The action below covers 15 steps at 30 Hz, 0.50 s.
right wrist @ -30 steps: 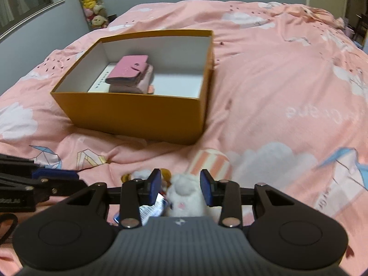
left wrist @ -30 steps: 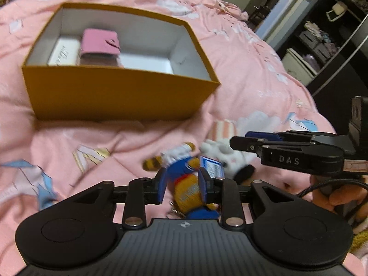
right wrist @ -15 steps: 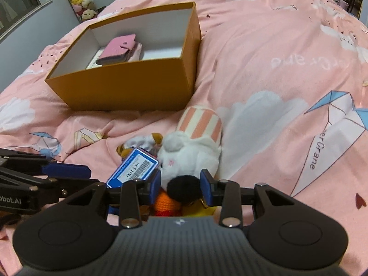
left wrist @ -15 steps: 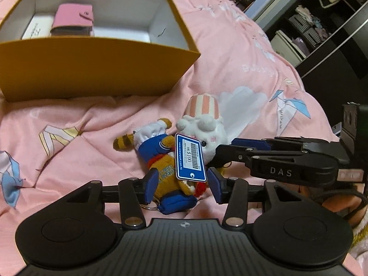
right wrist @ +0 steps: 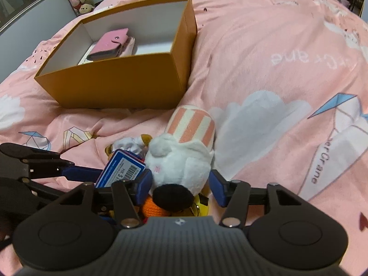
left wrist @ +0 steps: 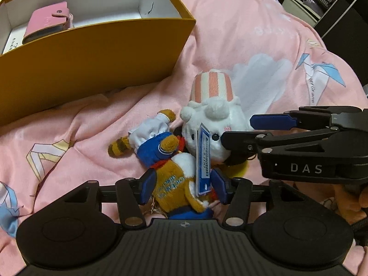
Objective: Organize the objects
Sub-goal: 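Grasp the blue-tagged plush keychain with the left gripper while the right grasps the white plush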
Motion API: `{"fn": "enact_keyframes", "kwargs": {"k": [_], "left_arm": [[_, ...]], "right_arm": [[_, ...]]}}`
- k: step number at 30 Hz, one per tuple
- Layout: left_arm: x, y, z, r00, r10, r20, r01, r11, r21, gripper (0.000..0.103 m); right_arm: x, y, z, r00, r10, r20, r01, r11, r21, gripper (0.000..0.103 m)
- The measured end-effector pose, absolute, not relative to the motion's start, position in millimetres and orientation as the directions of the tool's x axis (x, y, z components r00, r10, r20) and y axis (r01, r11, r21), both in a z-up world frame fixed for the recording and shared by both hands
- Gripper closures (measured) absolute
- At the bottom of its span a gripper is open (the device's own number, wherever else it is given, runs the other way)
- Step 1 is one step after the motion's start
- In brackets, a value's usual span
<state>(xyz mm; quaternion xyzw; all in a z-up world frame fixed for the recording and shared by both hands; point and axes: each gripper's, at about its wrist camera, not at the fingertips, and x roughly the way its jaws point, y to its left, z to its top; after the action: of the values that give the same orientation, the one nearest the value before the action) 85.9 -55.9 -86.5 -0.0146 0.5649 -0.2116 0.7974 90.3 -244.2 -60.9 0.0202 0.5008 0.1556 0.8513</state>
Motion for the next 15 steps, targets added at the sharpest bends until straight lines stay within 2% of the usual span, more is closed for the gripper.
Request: {"fn": "enact_keyframes", "kwargs": {"k": [4, 15], "left_arm": [[92, -57, -96, 0.257, -0.335, -0.907, 0.298, 0.920, -0.255, 0.035], [94, -48, -104, 0.241, -0.363, -0.900, 0.248, 0.920, -0.304, 0.041]], "right_arm": [[99, -242, -70, 0.428, 0.310, -0.849, -0.251, 0.943, 0.218, 0.036], [116, -238, -93, 0.366, 0.367, -0.855, -0.232, 0.926, 0.298, 0.032]]}}
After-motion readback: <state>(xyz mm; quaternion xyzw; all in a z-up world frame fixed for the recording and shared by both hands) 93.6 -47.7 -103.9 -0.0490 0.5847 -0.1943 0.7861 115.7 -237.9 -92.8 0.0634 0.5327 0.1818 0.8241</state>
